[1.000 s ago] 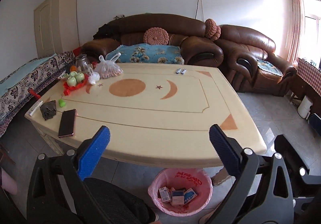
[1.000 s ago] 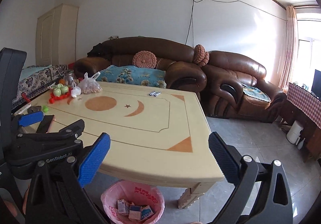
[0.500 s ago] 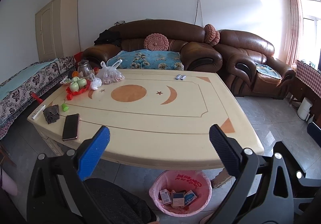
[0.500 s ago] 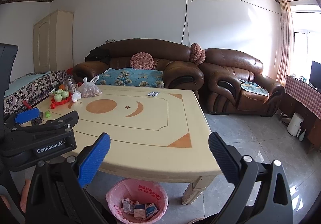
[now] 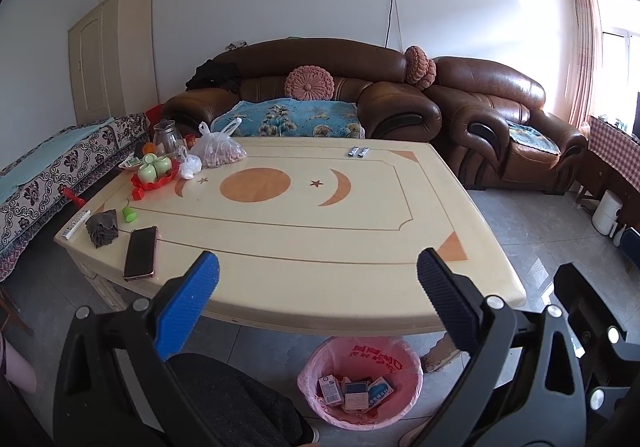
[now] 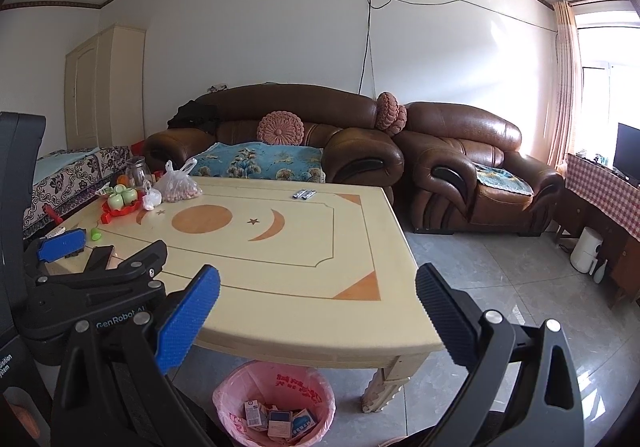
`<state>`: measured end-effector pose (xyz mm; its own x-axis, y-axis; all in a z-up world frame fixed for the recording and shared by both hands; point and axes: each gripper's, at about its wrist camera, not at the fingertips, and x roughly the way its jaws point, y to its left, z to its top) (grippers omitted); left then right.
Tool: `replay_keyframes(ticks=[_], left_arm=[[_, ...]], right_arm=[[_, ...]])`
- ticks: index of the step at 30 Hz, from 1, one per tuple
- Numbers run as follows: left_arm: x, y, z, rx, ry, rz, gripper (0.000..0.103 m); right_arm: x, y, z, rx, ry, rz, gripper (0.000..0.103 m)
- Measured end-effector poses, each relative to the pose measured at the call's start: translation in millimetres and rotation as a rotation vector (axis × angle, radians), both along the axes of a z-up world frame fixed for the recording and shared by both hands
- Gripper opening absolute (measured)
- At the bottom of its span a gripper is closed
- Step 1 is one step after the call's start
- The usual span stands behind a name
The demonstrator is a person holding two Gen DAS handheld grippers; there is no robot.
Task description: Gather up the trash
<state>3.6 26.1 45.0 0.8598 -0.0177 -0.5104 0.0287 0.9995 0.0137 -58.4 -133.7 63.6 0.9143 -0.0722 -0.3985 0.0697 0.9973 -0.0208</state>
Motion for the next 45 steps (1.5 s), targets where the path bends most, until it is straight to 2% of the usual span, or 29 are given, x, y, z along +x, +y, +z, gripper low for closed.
replay_keyframes(ticks=[16, 24, 31, 37, 42, 45], left_arm=[[-2, -2, 3, 0.01, -0.007, 0.002, 0.097], [4, 0, 3, -0.016, 0.023, -0.024, 0.097], [4, -1, 2, -0.008, 0.024, -0.018, 0.097], [4, 0, 1, -0.022, 0.046, -0.039, 0.097], [7, 1, 0, -0.069, 0.082, -0.127, 0.097], [6, 0, -2, -0.046, 0.075, -0.108, 0.097]], right_arm=[[-3, -7, 5, 0.011, -0.009, -0.016, 0.096], [-2, -11, 5, 0.019, -0.004, -0.021, 0.096], [-1, -12, 5, 0.018, -0.004, -0.023, 0.096], [0, -11, 5, 0.016, -0.006, -0.035, 0.096], [0, -11, 5, 0.013, -0.007, -0.044, 0.096], [0, -11, 5, 0.012, -0.01, -0.048, 0.096]])
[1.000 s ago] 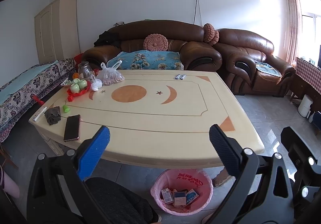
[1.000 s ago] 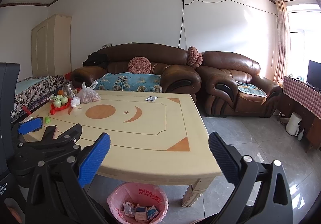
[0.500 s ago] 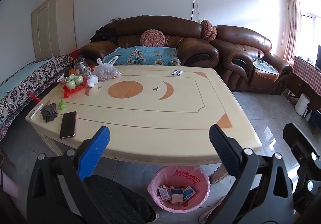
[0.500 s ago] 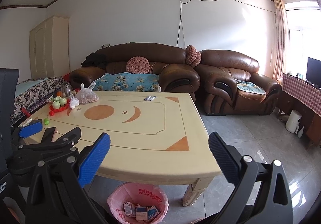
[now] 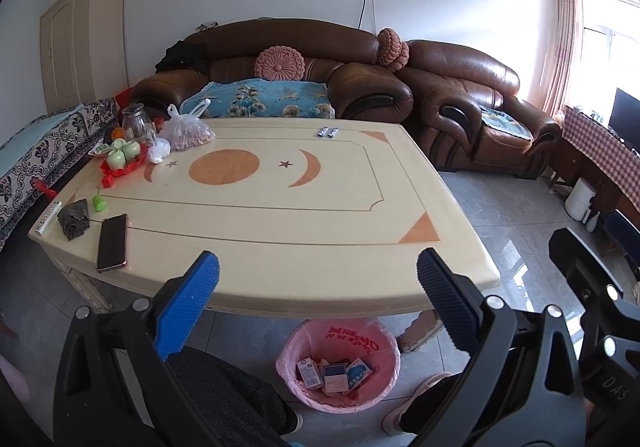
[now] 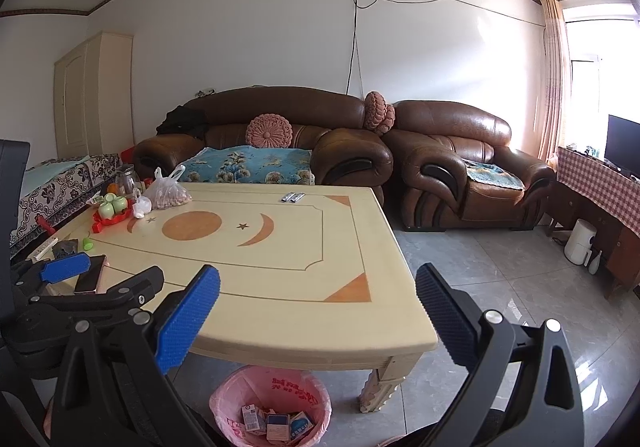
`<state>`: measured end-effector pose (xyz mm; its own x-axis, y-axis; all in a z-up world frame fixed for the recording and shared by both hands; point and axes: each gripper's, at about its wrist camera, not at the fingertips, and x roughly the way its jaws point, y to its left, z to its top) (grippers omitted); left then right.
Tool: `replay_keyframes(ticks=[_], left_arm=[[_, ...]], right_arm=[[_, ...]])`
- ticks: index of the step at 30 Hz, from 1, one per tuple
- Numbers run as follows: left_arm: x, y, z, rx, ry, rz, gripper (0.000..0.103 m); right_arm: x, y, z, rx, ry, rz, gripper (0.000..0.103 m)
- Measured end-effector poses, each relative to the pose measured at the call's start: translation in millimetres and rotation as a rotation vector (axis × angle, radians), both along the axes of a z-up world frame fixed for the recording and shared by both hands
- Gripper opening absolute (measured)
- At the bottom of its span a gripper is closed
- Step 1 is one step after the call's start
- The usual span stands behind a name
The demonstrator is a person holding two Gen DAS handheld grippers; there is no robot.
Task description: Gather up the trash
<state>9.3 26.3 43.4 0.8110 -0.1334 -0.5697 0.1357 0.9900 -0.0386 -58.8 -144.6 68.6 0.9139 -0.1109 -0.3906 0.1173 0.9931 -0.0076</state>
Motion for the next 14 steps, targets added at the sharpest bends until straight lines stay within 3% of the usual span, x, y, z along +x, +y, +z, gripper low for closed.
replay_keyframes(ticks=[14], left_arm=[[-6.8, -3.5, 4.9, 0.053, -0.031, 0.08, 0.097]], right_arm=[[-1.9, 1.1, -0.2, 0.006, 0.002, 0.003, 0.096]])
